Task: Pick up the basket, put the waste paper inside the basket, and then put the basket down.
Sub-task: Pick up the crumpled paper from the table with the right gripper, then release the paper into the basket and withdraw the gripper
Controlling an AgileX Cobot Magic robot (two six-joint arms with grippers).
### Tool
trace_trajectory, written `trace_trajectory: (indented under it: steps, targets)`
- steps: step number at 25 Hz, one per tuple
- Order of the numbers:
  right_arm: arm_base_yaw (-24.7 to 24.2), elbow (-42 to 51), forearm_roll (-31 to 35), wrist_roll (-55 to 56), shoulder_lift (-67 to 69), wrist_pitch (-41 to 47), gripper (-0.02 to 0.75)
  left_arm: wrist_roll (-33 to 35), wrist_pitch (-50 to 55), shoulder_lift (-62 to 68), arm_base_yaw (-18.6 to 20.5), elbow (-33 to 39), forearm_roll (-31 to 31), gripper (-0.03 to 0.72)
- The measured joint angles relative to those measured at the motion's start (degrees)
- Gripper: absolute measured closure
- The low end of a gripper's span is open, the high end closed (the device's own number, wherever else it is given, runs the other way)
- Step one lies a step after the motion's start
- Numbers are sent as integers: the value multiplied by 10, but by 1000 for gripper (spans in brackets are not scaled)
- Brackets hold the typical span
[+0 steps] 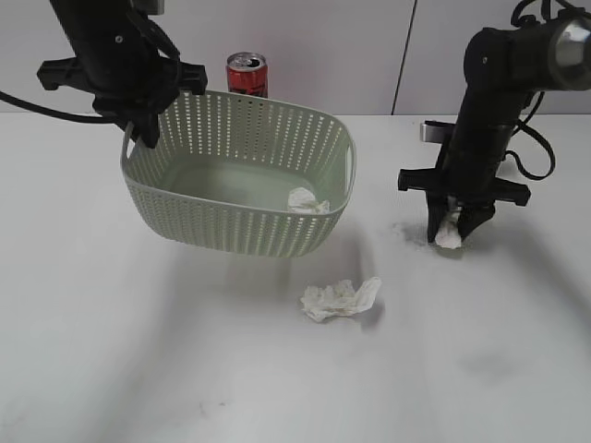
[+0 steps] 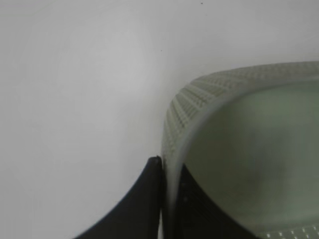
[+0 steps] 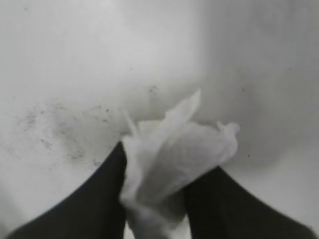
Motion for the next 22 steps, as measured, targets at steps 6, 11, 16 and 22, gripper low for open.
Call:
trace_trajectory:
  steps: [6, 11, 16, 22]
  targets:
    - [0, 0, -5, -11, 0, 2, 694, 0, 0, 0, 0, 0, 0, 688]
    - [1, 2, 14, -76, -40, -2, 701, 0, 0, 0, 0, 0, 0, 688]
    - [3, 2, 137, -216, -154, -37, 701, 0, -4, 0, 0, 0, 1, 688]
    - [53, 1, 290, -392, -254, -62, 701, 0, -18, 0, 0, 0, -2, 688]
